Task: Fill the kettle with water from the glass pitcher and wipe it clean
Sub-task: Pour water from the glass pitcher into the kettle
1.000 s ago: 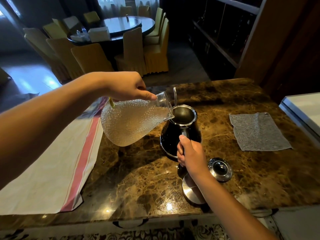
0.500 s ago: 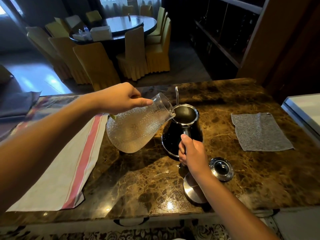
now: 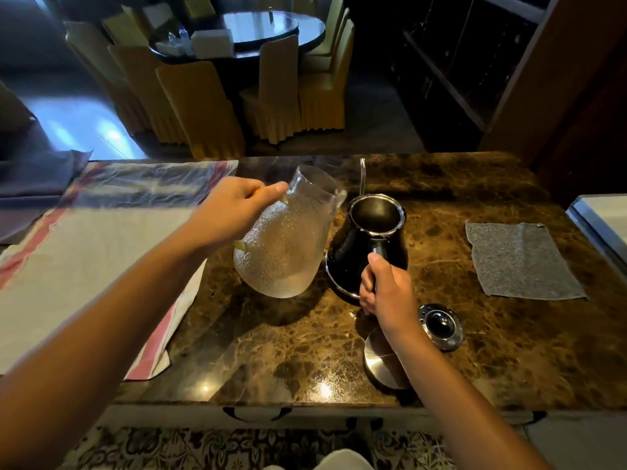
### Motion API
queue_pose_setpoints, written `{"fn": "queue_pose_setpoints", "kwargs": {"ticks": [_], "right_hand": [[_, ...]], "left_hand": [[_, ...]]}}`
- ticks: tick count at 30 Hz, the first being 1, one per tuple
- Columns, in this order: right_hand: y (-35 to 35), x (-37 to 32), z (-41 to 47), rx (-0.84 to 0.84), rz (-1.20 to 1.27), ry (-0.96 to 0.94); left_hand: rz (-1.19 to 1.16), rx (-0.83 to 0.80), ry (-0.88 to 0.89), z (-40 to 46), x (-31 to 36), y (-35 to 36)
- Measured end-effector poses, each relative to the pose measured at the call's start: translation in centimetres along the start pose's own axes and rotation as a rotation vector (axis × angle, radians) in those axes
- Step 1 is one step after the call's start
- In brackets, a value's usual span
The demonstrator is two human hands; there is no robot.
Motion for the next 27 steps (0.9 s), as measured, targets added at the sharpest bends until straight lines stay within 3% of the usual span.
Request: {"fn": "queue_pose_setpoints", "kwargs": {"ticks": [4, 13, 16, 22, 27], "right_hand": [[-0.1, 0.1, 0.0, 0.005, -0.008, 0.011], [0.0, 0.1, -0.1, 0.015, -0.013, 0.033], [0.0, 0.2, -0.1, 0.02, -0.014, 0.047], [-0.1, 0.5, 0.0, 0.022, -0.011, 0.062], [-0.1, 0.4, 0.0, 0.031, -0.021, 0.068]], "left_hand": [[-0.199, 0.171, -0.149, -1.3, -2.5, -1.4], [-0.439, 0.426, -0.302, -4.1, -5.6, -2.7], [-0.542, 0.442, -0.412, -4.5, -6.8, -2.6], [-0.55, 0.45, -0.423, -5.5, -8.8, -1.2], [-0.694, 0.456, -0.469, -6.4, -10.6, 0.4]]}}
Point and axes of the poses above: each hand's wrist, its own z-axis towards the middle knuckle, its own y-axis out of the palm, x = y × z, the point moved 6 cm from there along z, towards the middle knuckle, and after that the axes turned 8 degrees about x, right-handed, at the moved point
